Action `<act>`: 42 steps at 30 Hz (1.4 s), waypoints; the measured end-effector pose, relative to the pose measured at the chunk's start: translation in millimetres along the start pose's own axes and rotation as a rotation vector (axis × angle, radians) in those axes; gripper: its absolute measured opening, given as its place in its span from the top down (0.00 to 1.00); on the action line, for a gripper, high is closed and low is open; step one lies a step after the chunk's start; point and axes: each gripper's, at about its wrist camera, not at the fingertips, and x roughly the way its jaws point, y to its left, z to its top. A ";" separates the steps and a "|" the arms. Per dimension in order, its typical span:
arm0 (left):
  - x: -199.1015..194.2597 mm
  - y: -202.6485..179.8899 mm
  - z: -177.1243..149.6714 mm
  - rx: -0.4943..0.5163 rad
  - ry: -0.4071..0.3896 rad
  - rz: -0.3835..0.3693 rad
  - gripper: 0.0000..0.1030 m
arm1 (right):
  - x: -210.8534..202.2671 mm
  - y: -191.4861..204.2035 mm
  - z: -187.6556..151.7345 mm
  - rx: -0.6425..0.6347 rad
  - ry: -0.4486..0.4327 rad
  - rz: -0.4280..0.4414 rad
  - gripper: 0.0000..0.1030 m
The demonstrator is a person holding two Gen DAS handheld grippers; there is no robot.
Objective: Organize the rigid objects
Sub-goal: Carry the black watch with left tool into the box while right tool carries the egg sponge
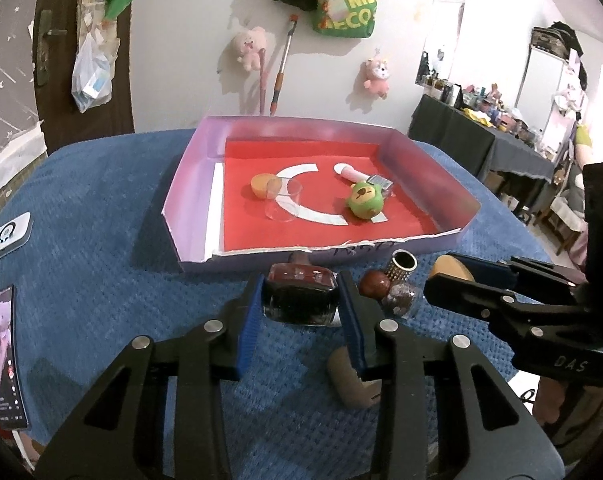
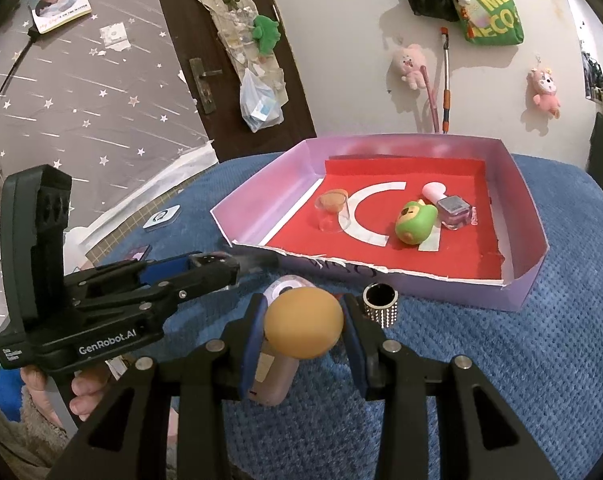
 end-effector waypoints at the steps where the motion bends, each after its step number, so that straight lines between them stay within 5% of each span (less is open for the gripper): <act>1: 0.1 -0.6 0.9 0.003 -0.002 -0.001 0.67 | -0.4 -0.3 0.3 0.000 -0.001 0.000 0.62; 42: -3.1 -12.5 34.1 0.038 -0.068 -0.045 0.67 | -2.3 -9.0 29.2 -0.021 -0.039 -0.011 0.61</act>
